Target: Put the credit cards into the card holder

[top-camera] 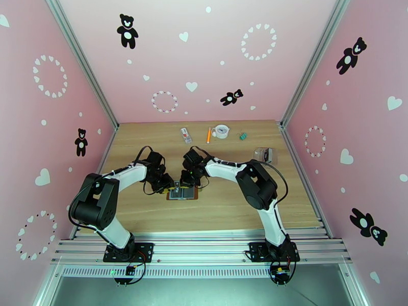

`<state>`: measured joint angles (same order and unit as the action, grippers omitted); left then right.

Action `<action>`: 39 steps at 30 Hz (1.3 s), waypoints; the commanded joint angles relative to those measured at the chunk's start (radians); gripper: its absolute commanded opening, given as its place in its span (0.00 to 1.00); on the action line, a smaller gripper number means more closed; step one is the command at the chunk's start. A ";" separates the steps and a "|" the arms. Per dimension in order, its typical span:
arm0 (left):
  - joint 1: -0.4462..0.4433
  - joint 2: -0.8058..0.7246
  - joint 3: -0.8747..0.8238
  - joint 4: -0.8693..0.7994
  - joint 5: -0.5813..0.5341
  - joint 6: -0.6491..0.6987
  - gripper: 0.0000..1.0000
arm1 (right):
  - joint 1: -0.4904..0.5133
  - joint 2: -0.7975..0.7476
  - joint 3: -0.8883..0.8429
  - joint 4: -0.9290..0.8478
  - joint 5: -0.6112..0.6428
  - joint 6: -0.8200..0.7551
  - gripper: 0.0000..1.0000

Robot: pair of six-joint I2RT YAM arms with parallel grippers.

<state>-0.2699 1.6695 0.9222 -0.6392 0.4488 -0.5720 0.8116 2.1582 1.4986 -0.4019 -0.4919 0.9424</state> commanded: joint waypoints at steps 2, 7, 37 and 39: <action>0.002 0.006 0.008 -0.002 -0.003 0.005 0.30 | 0.008 0.050 0.025 -0.052 0.005 0.006 0.00; 0.004 -0.022 0.021 -0.004 -0.016 0.000 0.35 | 0.008 0.043 0.009 -0.068 0.022 -0.005 0.00; -0.023 -0.018 0.060 0.157 0.253 -0.043 0.32 | -0.048 -0.150 -0.008 -0.131 0.125 -0.004 0.31; -0.046 -0.004 0.084 0.164 0.260 -0.046 0.33 | -0.078 -0.210 -0.036 -0.192 0.181 0.002 0.35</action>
<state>-0.2836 1.6684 0.9630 -0.5179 0.6510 -0.6071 0.7662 2.0758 1.4860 -0.4927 -0.4053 0.9371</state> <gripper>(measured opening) 0.326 0.333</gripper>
